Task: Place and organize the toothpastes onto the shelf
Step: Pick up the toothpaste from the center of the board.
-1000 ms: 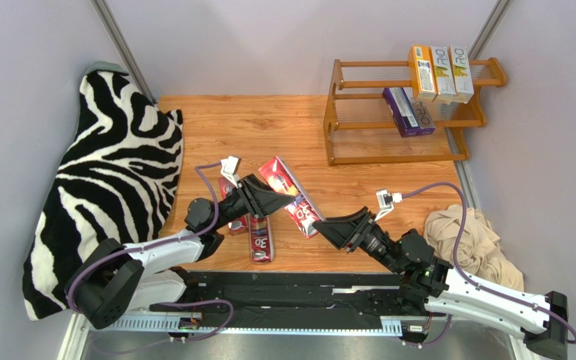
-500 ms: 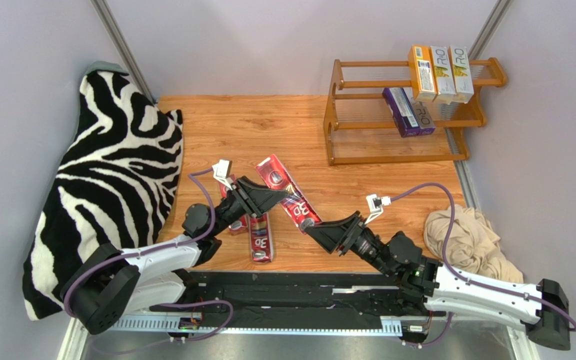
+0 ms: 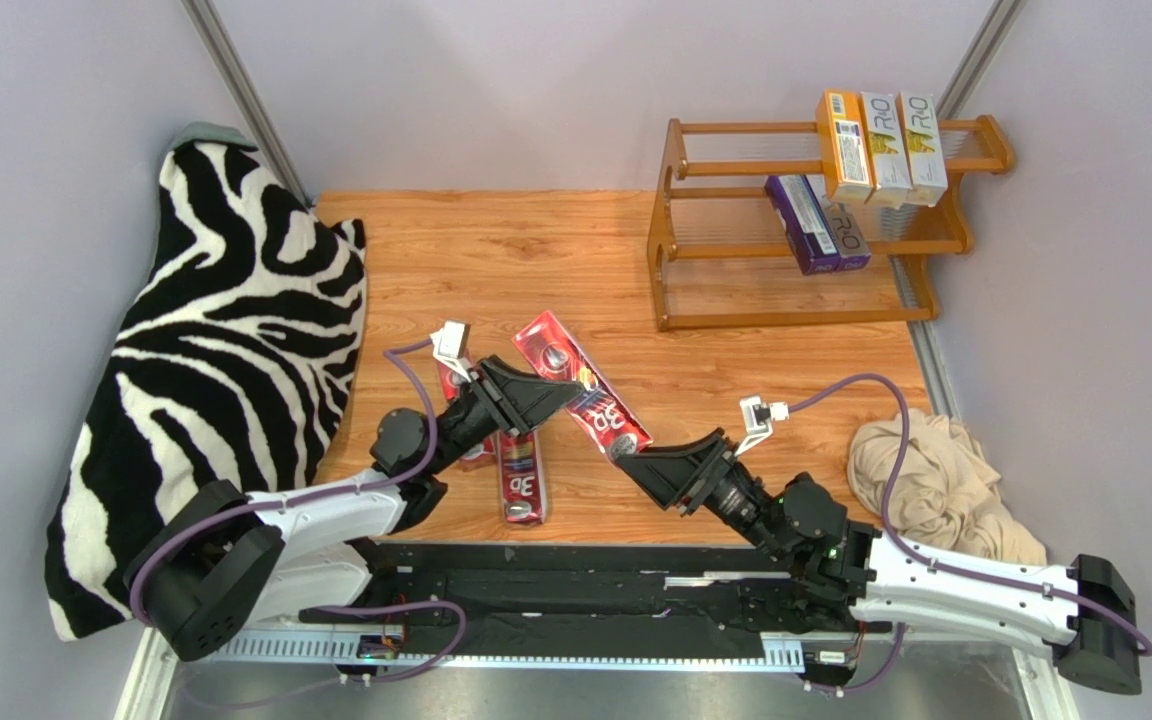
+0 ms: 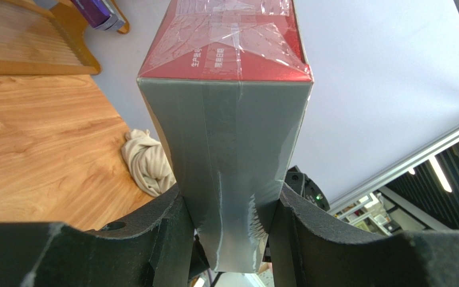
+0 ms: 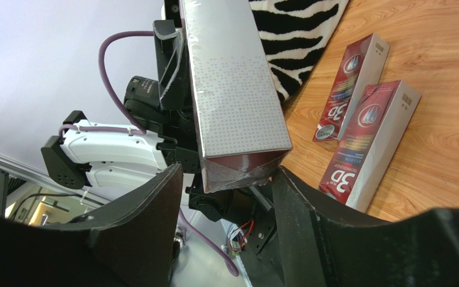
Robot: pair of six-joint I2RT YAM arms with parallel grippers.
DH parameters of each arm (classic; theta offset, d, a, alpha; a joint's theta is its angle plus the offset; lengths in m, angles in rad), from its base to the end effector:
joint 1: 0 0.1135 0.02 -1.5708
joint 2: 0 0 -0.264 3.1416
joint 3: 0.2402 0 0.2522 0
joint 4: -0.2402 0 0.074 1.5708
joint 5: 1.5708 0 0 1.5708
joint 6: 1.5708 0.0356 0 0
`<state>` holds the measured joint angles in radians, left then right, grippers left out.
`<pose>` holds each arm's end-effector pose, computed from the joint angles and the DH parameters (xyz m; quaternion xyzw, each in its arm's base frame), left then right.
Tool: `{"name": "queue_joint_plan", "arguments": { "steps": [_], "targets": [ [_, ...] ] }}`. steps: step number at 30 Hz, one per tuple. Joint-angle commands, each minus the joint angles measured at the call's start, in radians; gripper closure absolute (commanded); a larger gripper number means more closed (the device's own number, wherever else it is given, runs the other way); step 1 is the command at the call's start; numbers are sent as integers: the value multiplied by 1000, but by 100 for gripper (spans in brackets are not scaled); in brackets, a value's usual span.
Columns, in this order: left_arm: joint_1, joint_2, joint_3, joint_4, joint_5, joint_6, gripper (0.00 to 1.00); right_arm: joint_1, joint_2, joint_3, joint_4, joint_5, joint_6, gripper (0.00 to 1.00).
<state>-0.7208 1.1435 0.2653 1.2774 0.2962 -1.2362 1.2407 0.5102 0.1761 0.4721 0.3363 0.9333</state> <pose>0.1530 -0.1482 0.2456 -0.0205 0.5601 -0.7293 0.3924 0.0589 0.1355 0.2336 0.0256 0.6591 0.6071 0.4431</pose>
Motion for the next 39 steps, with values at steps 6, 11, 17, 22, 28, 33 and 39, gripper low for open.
{"name": "queue_joint_plan", "arguments": {
  "steps": [6, 11, 17, 22, 28, 33, 39],
  "targets": [
    [-66, 48, 57, 250, -22, 34, 52, 5, 70, 2, 243, 17, -47, 43],
    [-72, 41, 51, 250, -23, 35, 52, 5, 33, -21, 249, 43, -44, 60],
    [-81, 36, 25, 250, -29, 35, 53, 5, -77, -49, 203, 76, -44, 62],
    [-101, 48, 14, 250, -35, 38, 53, 5, -139, -73, 171, 99, -34, 58],
    [-120, 53, 14, 250, -48, 44, 53, 5, -153, -90, 174, 109, -16, 42],
    [-126, 58, 17, 250, -52, 49, 53, 5, -145, -96, 200, 101, -19, 53],
    [-131, 67, 22, 250, -52, 49, 52, 5, -113, -66, 185, 70, -33, 77]
  ]
}}
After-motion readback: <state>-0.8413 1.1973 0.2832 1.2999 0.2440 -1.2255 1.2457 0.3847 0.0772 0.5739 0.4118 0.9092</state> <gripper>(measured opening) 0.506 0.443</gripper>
